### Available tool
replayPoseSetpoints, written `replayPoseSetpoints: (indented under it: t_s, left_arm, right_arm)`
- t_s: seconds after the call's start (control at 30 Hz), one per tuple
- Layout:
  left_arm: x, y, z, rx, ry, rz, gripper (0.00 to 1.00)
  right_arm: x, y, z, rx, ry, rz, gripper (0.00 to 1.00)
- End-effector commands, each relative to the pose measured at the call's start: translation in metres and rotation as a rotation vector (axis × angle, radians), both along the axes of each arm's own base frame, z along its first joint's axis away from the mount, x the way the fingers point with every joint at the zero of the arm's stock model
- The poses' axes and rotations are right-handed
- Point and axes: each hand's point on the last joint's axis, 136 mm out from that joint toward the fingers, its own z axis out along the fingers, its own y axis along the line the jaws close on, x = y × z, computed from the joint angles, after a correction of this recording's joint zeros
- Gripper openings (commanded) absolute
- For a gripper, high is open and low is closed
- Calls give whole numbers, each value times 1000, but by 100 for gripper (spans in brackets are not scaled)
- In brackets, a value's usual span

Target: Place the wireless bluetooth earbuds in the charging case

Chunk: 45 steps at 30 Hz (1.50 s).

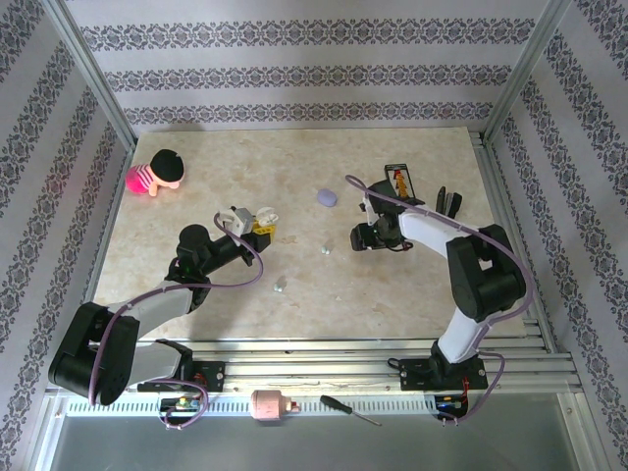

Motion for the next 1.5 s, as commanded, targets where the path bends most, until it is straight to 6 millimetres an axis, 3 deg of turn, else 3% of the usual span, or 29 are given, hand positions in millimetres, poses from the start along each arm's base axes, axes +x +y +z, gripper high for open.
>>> replayPoseSetpoints:
  t_s: [0.0, 0.3, 0.53, 0.8, 1.47]
  left_arm:
    - [-7, -8, 16, -12, -53, -50, 1]
    - [-15, -5, 10, 38, -60, -52, 1]
    - [-17, -4, 7, 40, -59, -52, 1]
    - [-22, -5, 6, 55, -71, -67, 1]
    - [-24, -4, 8, 45, -70, -64, 1]
  right_arm:
    - [-2, -10, -1, -144, 42, 53, 57]
    - [-18, -29, 6, -439, 236, 211, 53]
    - [-8, -16, 9, -545, 293, 293, 47]
    - [4, -5, -4, -586, 338, 337, 39]
    - [5, -14, -30, -615, 374, 337, 28]
